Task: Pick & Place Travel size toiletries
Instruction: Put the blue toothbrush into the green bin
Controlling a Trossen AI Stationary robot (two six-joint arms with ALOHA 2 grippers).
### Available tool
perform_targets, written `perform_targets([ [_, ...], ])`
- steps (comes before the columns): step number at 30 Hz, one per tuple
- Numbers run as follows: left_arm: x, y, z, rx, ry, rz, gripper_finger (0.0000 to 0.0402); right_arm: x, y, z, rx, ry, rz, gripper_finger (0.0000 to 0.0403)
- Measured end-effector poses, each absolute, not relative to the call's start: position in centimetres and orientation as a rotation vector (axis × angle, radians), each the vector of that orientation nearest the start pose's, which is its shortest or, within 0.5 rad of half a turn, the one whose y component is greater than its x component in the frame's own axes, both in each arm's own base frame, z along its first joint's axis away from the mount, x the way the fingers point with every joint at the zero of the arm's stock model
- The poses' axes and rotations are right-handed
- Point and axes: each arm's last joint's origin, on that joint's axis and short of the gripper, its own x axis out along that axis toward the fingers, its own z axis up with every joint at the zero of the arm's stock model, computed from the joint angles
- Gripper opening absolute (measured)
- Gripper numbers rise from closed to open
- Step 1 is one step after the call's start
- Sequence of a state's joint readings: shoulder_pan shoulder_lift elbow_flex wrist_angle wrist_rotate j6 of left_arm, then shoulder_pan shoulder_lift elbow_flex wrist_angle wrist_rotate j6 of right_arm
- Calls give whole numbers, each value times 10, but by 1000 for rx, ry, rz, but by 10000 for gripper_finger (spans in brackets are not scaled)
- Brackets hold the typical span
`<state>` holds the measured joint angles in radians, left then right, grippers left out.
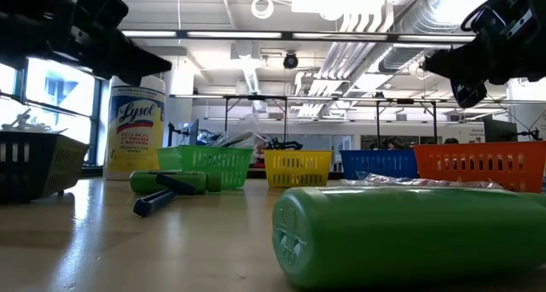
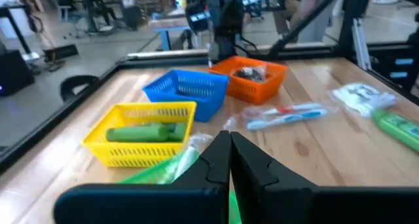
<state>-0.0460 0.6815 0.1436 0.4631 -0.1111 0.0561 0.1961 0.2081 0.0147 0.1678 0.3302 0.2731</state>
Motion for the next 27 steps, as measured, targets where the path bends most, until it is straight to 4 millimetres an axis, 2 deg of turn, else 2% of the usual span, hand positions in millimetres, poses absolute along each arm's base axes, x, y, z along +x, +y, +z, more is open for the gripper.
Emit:
perform_targets([
  [7,152,-5,186,23,100,19,5,114,13,167,253,10,-140,4],
  [10,151,-8,184,-4,119,-62,5,116,15,169,236,0,-87,4],
  [13,151,-8,183,-4,128,-70,5,119,17,170,230,-1,-46,4],
  [17,152,-7,185,16,114,-58,6,125,17,172,216,-36,-96,4],
  [23,152,-7,184,8,119,-55,6,143,29,193,208,1,-58,4],
  [27,151,-7,183,-4,138,-54,6,166,41,207,174,81,-88,4],
])
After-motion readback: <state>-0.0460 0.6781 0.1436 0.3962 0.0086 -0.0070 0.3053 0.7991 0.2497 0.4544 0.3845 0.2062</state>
